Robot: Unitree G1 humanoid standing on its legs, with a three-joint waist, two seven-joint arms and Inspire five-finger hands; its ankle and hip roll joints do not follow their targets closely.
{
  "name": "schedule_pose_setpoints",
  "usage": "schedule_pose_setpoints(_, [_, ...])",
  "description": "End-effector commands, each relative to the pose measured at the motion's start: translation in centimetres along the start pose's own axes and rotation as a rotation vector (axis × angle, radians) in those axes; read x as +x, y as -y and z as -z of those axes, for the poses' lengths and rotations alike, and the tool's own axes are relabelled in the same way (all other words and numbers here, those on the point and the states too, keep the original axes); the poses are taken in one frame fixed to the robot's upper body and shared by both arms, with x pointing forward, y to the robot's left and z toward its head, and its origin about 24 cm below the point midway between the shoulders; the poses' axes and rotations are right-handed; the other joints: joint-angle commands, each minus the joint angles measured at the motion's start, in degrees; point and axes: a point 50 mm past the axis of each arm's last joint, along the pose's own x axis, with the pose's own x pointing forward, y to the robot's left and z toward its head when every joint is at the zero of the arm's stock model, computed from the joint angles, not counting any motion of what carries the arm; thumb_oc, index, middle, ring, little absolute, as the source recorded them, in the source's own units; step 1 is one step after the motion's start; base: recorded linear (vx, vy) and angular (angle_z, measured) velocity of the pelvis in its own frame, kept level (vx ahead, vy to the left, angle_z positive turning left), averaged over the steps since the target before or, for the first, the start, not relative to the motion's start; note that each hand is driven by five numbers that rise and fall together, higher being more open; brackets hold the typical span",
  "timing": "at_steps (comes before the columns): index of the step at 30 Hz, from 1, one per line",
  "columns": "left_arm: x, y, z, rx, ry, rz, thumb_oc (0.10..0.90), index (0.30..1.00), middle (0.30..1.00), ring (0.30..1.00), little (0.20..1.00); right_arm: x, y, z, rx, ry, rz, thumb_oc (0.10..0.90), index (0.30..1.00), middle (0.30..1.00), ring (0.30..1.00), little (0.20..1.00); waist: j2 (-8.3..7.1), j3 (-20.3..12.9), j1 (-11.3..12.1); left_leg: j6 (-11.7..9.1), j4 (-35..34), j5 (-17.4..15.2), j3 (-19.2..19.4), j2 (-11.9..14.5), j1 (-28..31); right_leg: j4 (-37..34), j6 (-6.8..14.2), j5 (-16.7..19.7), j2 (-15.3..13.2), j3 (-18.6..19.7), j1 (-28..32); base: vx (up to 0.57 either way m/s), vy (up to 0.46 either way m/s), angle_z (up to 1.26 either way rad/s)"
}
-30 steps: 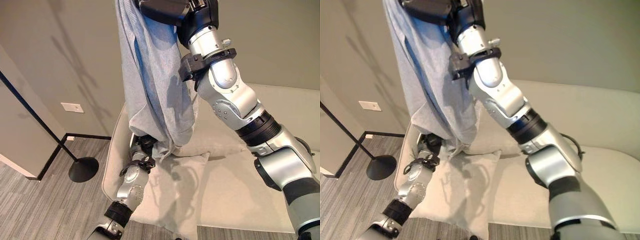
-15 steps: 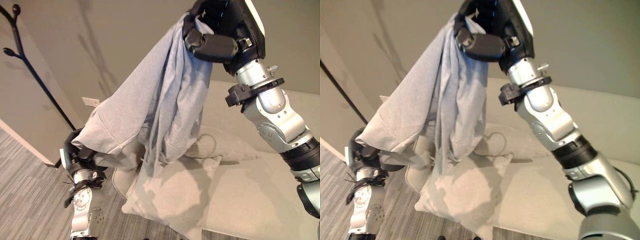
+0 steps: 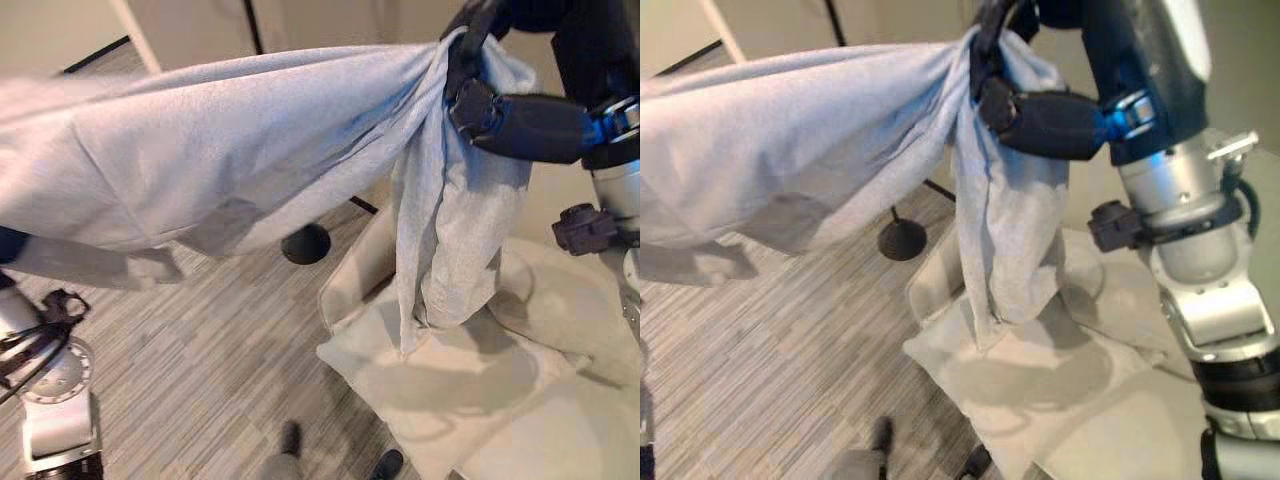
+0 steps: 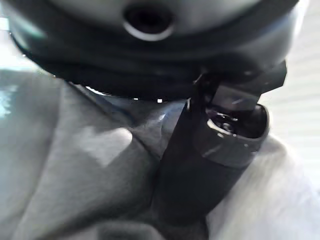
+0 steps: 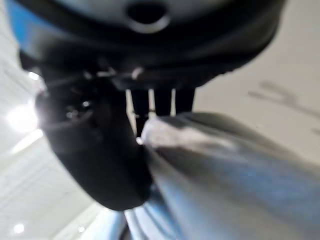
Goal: Hang the clothes on the sofa on the clothes rack.
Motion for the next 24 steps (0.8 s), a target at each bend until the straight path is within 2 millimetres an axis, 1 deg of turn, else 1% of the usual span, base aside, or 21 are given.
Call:
schedule_pose_setpoints(1, [1.9, -0.1, -0.2, 0.023, 0.103, -0.104, 0.4, 0.3, 0.3, 0.3, 0.3, 0.5, 2.5, -2.1, -0.068, 0.169, 0.236, 0.4, 0.3, 0.3, 0.3, 0.3, -1.5, -8.3, -3.4, -0.1, 0.8, 7.5, -0.7, 6.0, 2.2, -0.1, 10.3, -0.2, -8.6, 3.2, -2.0, -0.05, 0.426, 0.88])
schedule_pose_setpoints(2, [1.9, 0.0, -0.2, 0.023, 0.106, -0.102, 0.4, 0.3, 0.3, 0.3, 0.3, 0.4, 2.5, -2.1, -0.072, 0.168, 0.242, 0.4, 0.3, 0.3, 0.3, 0.3, -1.5, -8.1, -3.3, -0.4, 0.5, 8.7, -0.5, 6.3, 1.9, 0.3, 10.1, 0.5, -8.5, 2.2, -2.3, 0.0, 0.596, 0.71])
schedule_pose_setpoints(3, [2.1, 0.3, -0.4, 0.007, 0.114, -0.109, 0.4, 0.3, 0.3, 0.3, 0.3, -0.2, 2.3, -2.0, -0.099, 0.154, 0.274, 0.4, 0.3, 0.3, 0.3, 0.3, -0.84, -9.1, -4.3, -2.4, 0.2, 13.2, -1.1, 9.4, 2.8, 0.5, 11.6, 0.6, -10.6, 2.8, -2.3, -0.02, 0.499, 0.45])
schedule_pose_setpoints(4, [2.1, 0.5, -0.4, 0.013, 0.118, -0.116, 0.4, 0.3, 0.3, 0.3, 0.3, -0.8, 2.2, -1.7, -0.12, 0.137, 0.304, 0.4, 0.3, 0.3, 0.3, 0.3, -0.41, -9.5, -4.6, -3.5, -0.5, 15.1, -2.0, 10.5, 2.8, 0.7, 12.6, 1.3, -12.0, 2.8, -2.4, 0.0, 0.626, 0.15])
schedule_pose_setpoints(6, [1.9, 0.8, -0.3, 0.016, 0.116, -0.104, 0.4, 0.3, 0.3, 0.3, 0.3, -1.3, 1.9, -1.7, -0.123, 0.121, 0.32, 0.4, 0.3, 0.3, 0.3, 0.3, -0.58, -9.8, -4.8, -3.6, -1.4, 15.1, -3.0, 10.0, 3.1, 1.7, 13.4, 2.4, -13.3, 2.5, -2.8, -0.03, 0.329, 0.2])
schedule_pose_setpoints(8, [1.5, 1.1, -0.5, 0.017, 0.112, -0.078, 0.4, 0.3, 0.3, 0.3, 0.3, -2.5, 1.9, -1.4, -0.154, 0.09, 0.383, 0.4, 0.3, 0.3, 0.3, 0.3, -0.03, -10.8, -5.3, -3.6, -1.9, 9.9, -3.7, 8.9, 3.1, 1.9, 15.2, 4.0, -15.6, 2.8, -2.1, 0.03, 0.39, 0.14])
schedule_pose_setpoints(10, [1.0, 2.0, -0.5, 0.001, 0.097, -0.023, 0.4, 0.3, 0.3, 0.3, 0.3, -4.1, 2.1, -0.9, -0.249, 0.015, 0.407, 0.4, 0.3, 0.3, 0.3, 0.3, -0.36, -11.5, -6.6, -3.1, -1.2, -0.3, -1.4, 6.9, 2.8, 2.6, 16.4, 5.8, -19.1, 2.4, -1.2, 0.05, 0.451, 0.16])
schedule_pose_setpoints(11, [1.0, 2.8, -0.9, -0.002, 0.111, 0.011, 0.4, 0.3, 0.3, 0.3, 0.3, -5.3, 2.2, -0.9, -0.298, -0.031, 0.425, 0.4, 0.3, 0.3, 0.3, 0.3, -1.22, -11.4, -6.8, -2.0, 0.1, -4.4, -0.7, 5.1, 2.5, 3.5, 16.6, 8.3, -21.6, 2.3, -0.7, -0.01, 0.703, 0.47])
schedule_pose_setpoints(12, [0.4, 4.0, -1.0, -0.02, 0.099, 0.082, 0.4, 0.3, 0.3, 0.3, 0.3, -7.0, 2.0, -0.4, -0.328, -0.106, 0.473, 0.4, 0.3, 0.3, 0.3, 0.3, -1.83, -10.4, -7.3, 0.5, 0.5, -7.8, 0.0, 0.9, 2.3, 5.9, 16.6, 17.4, -26.6, 1.4, -0.7, -0.03, 0.712, 0.64])
schedule_pose_setpoints(13, [0.1, 4.3, -1.1, -0.021, 0.103, 0.104, 0.4, 0.3, 0.3, 0.3, 0.3, -7.3, 1.7, -0.4, -0.33, -0.117, 0.485, 0.4, 0.3, 0.3, 0.3, 0.3, -2.32, -10.3, -7.4, 2.2, -0.2, -8.6, 0.3, -1.7, 3.0, 6.1, 16.6, 20.2, -28.6, 1.1, -0.7, -0.06, 0.755, 0.66])
schedule_pose_setpoints(14, [-0.3, 4.5, -1.1, -0.024, 0.097, 0.118, 0.4, 0.3, 0.3, 0.3, 0.3, -7.6, 1.7, -0.1, -0.347, -0.141, 0.505, 0.4, 0.3, 0.3, 0.3, 0.3, -2.39, -9.9, -7.5, 3.5, -1.3, -9.0, 1.2, -4.1, 4.2, 6.7, 16.6, 24.8, -31.0, -0.2, -1.0, -0.02, 0.582, 0.5])
schedule_pose_setpoints(15, [-0.7, 4.6, -1.2, -0.033, 0.085, 0.13, 0.4, 0.3, 0.3, 0.3, 0.3, -7.6, 1.5, 0.0, -0.341, -0.14, 0.52, 0.4, 0.3, 0.3, 0.3, 0.3, -2.14, -9.6, -7.5, 4.7, -2.4, -9.7, 1.0, -6.1, 5.4, 6.5, 16.6, 25.6, -31.9, -0.3, -1.2, -0.02, 0.63, 0.2])
schedule_pose_setpoints(16, [-1.0, 4.8, -1.3, -0.039, 0.08, 0.143, 0.4, 0.3, 0.3, 0.3, 0.3, -7.7, 1.3, -0.1, -0.343, -0.141, 0.527, 0.4, 0.3, 0.3, 0.3, 0.3, -1.99, -9.1, -8.0, 6.0, -3.0, -10.0, 1.1, -7.7, 6.3, 7.4, 16.6, 23.6, -31.7, -0.3, -1.1, 0.0, 0.747, 0.01])
schedule_pose_setpoints(17, [-1.5, 5.4, -1.3, -0.064, 0.06, 0.177, 0.4, 0.3, 0.3, 0.3, 0.3, -8.1, 1.4, 0.0, -0.351, -0.157, 0.539, 0.4, 0.3, 0.3, 0.3, 0.3, -2.8, -8.2, -10.2, 8.1, -3.3, -10.0, 0.2, -11.1, 7.0, 10.2, 16.2, 18.6, -27.6, 3.9, -2.6, -0.01, 0.539, 0.09])
schedule_pose_setpoints(18, [-1.5, 5.5, -1.3, -0.065, 0.06, 0.177, 0.4, 0.3, 0.3, 0.3, 0.3, -8.1, 1.4, 0.0, -0.352, -0.157, 0.539, 0.4, 0.3, 0.3, 0.3, 0.3, -2.85, -8.2, -10.1, 8.1, -3.3, -10.0, 0.3, -11.1, 7.0, 10.6, 16.2, 18.3, -27.7, 4.2, -3.0, -0.01, 0.495, 0.09])
schedule_pose_setpoints(19, [-1.9, 5.6, -1.2, -0.079, 0.043, 0.19, 0.4, 0.3, 0.3, 0.3, 0.3, -8.1, 1.8, -0.2, -0.37, -0.15, 0.542, 0.4, 0.3, 0.3, 0.3, 0.3, -3.16, -7.9, -10.7, 9.4, -3.3, -9.8, 0.0, -12.4, 7.2, 11.8, 15.5, 15.1, -24.7, 5.5, -3.8, -0.02, 0.274, 0.36])
schedule_pose_setpoints(20, [-2.0, 5.7, -1.2, -0.08, 0.033, 0.204, 0.4, 0.3, 0.3, 0.3, 0.3, -7.9, 2.1, -0.3, -0.389, -0.14, 0.536, 0.4, 0.3, 0.3, 0.3, 0.3, -2.98, -7.7, -10.3, 9.9, -3.3, -10.0, 0.9, -12.9, 7.3, 13.8, 14.9, 10.3, -21.9, 5.1, -4.7, -0.04, 0.413, 0.21])
schedule_pose_setpoints(21, [-2.1, 5.9, -1.2, -0.078, 0.031, 0.225, 0.4, 0.3, 0.3, 0.3, 0.3, -7.8, 2.2, -0.4, -0.39, -0.131, 0.536, 0.4, 0.3, 0.3, 0.3, 0.3, -3.08, -7.6, -10.2, 10.8, -3.3, -9.8, 1.6, -13.9, 7.1, 15.5, 14.0, 8.0, -19.5, 3.1, -5.3, -0.03, 0.23, 0.09])
schedule_pose_setpoints(22, [-2.1, 5.9, -1.2, -0.08, 0.031, 0.226, 0.4, 0.3, 0.3, 0.3, 0.3, -7.8, 2.3, -0.4, -0.391, -0.131, 0.536, 0.4, 0.3, 0.3, 0.3, 0.3, -2.93, -7.6, -10.1, 10.6, -3.3, -9.9, 1.6, -13.5, 7.1, 16.2, 13.7, 7.2, -19.3, 3.0, -5.6, 0.0, 0.313, -0.22])
schedule_pose_setpoints(23, [-2.4, 6.1, -1.1, -0.097, 0.006, 0.242, 0.4, 0.3, 0.3, 0.3, 0.3, -7.9, 2.3, -0.5, -0.382, -0.128, 0.538, 0.4, 0.3, 0.3, 0.3, 0.3, -3.18, -7.4, -10.5, 11.6, -3.3, -10.1, 1.7, -14.6, 7.1, 18.8, 13.1, 1.9, -13.6, 2.0, -6.3, -0.06, 0.258, -0.39])
schedule_pose_setpoints(24, [-2.9, 6.6, -1.0, -0.133, -0.029, 0.256, 0.4, 0.3, 0.3, 0.3, 0.3, -8.1, 2.5, -0.3, -0.386, -0.14, 0.538, 0.4, 0.3, 0.3, 0.3, 0.3, -4.07, -7.2, -11.4, 11.8, -3.3, -8.5, 2.6, -15.2, 6.1, 20.2, 9.7, -2.2, -7.4, 2.2, -8.6, -0.06, 0.305, -0.39])
